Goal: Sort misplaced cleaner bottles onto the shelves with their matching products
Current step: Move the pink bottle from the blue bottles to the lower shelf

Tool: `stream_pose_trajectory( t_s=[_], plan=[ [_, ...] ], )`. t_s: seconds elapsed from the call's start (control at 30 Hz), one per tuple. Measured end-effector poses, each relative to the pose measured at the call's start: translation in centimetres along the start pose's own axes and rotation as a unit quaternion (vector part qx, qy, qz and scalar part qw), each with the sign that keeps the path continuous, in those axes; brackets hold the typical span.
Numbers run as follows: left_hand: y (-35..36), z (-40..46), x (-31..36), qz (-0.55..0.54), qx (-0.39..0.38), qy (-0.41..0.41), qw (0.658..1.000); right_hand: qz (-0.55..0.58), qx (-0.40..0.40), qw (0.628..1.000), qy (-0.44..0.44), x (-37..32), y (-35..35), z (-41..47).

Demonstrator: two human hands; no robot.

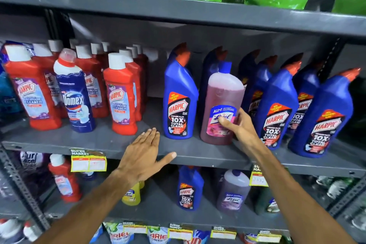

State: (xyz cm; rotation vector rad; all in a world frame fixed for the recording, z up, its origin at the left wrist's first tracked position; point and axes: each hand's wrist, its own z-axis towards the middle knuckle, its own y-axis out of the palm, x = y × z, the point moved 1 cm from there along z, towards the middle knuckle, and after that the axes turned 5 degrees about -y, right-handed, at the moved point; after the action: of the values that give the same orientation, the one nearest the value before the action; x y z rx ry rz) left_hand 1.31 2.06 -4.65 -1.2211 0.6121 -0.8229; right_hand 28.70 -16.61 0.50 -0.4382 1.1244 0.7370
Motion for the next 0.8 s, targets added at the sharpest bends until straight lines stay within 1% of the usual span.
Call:
stream_pose_trajectory(
  t_s=[0.07, 0.2, 0.33, 0.5, 0.63, 0.7, 0.8],
  plan=[
    [0.0, 0.0, 0.0, -0.002, -0.005, -0.002, 1.0, -0.011, 0.013, 1.0, 0.003, -0.4, 0.3, -0.3],
    [-0.3, -0.1, 0.1, -0.008, -0.01, -0.011, 1.0, -0.075, 0.043, 0.996, -0.01, -1.6, 0.9, -1.3],
    [-0.3, -1.3, 0.8, -0.005, 0.005, -0.017, 1.0, -0.103, 0.079, 0.991, -0.024, -2.4, 0.8, -3.7],
    [1.0, -5.2, 2.0, 0.004, 0.091, 0.061, 0.994, -0.1, 0.11, 0.988, -0.041, -4.2, 1.0, -8.6],
    [3.6, -8.7, 2.9, -0.02, 0.129, 0.131, 0.983, -0.11, 0.132, 0.984, -0.053, -5.2, 0.6, -12.7],
    [5.6, -10.2, 3.2, -0.033, 0.119, 0.151, 0.981, -0.116, 0.141, 0.982, -0.053, -5.2, 0.3, -14.7],
    [8.8, -11.7, 3.2, -0.043, 0.07, 0.138, 0.987, -0.133, 0.154, 0.978, -0.041, -4.4, -0.3, -17.4]
  ],
)
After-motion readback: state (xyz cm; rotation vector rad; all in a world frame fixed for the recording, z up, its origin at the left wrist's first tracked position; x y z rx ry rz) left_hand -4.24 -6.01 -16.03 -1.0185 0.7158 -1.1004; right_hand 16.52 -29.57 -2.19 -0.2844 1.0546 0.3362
